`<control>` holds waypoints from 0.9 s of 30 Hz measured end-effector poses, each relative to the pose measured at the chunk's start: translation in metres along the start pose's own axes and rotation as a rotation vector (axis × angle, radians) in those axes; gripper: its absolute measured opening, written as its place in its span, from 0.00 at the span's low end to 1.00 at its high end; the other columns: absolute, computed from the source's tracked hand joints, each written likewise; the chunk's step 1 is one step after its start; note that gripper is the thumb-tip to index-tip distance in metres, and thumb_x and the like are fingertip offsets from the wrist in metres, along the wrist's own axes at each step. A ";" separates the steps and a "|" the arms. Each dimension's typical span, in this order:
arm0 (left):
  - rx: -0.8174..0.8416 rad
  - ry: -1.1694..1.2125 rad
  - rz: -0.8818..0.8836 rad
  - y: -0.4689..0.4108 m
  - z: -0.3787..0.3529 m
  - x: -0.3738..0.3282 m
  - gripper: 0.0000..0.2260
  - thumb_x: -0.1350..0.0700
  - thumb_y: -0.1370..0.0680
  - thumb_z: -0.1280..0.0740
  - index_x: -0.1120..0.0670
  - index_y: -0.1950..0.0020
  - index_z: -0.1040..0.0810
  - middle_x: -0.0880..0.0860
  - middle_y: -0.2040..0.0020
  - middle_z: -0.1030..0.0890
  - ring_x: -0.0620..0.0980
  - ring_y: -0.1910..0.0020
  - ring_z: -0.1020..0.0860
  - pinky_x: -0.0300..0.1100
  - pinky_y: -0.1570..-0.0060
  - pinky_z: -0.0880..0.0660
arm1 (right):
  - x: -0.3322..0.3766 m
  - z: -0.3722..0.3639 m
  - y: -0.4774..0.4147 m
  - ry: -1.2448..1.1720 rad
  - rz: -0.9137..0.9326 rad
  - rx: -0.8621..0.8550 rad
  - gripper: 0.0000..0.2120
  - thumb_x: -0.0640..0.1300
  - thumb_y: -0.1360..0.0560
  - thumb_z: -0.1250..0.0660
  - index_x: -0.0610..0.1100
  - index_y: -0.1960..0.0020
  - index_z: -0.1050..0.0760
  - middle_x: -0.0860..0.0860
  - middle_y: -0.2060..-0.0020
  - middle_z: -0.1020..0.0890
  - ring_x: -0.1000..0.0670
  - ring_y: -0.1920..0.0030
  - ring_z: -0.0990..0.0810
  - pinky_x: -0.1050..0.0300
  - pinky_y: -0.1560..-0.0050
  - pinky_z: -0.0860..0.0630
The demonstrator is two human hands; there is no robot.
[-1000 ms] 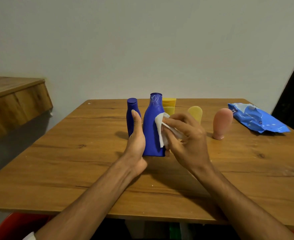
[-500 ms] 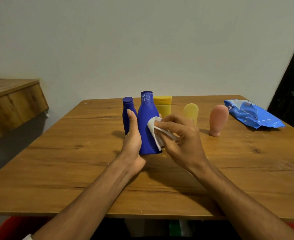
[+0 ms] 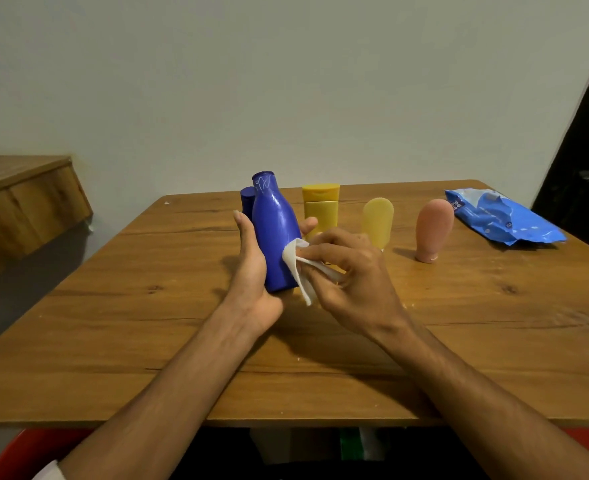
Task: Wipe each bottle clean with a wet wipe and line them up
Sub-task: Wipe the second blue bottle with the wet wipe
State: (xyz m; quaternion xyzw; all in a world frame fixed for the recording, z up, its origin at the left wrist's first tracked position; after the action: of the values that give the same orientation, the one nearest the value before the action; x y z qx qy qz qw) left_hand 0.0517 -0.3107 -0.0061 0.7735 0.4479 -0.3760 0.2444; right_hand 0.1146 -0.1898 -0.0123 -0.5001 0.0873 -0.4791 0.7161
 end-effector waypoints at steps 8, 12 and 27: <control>-0.004 -0.005 -0.029 0.003 -0.003 0.001 0.33 0.31 0.23 0.48 0.57 0.41 0.21 0.55 0.50 0.16 0.52 0.54 0.17 0.48 0.56 0.19 | 0.001 0.000 0.000 -0.027 -0.092 -0.068 0.11 0.37 0.29 0.27 0.38 0.46 0.19 0.45 0.52 0.19 0.50 0.52 0.21 0.51 0.55 0.20; -0.035 0.018 -0.023 0.005 -0.007 0.007 0.36 0.31 0.28 0.41 0.56 0.31 0.26 0.57 0.42 0.19 0.55 0.46 0.20 0.51 0.48 0.21 | 0.002 0.003 -0.001 -0.058 -0.131 -0.153 0.11 0.38 0.27 0.29 0.38 0.45 0.19 0.46 0.52 0.20 0.50 0.52 0.21 0.50 0.55 0.19; 0.055 -0.016 -0.048 0.003 -0.005 0.013 0.34 0.32 0.28 0.40 0.54 0.31 0.26 0.58 0.40 0.20 0.56 0.43 0.20 0.55 0.44 0.23 | 0.001 0.011 -0.010 -0.054 -0.154 -0.172 0.12 0.38 0.28 0.28 0.38 0.45 0.19 0.46 0.52 0.20 0.52 0.52 0.23 0.56 0.54 0.21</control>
State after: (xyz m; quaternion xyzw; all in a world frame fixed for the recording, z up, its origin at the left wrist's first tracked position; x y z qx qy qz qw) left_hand 0.0606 -0.3018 -0.0135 0.7660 0.4539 -0.4000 0.2175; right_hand 0.1162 -0.1842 0.0014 -0.5779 0.0700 -0.5097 0.6335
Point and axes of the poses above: each hand's wrist, its own y-axis away from the middle knuckle, its own z-axis out of the back of the hand, x = y × z, the point moved 1 cm from there along -y, towards the middle knuckle
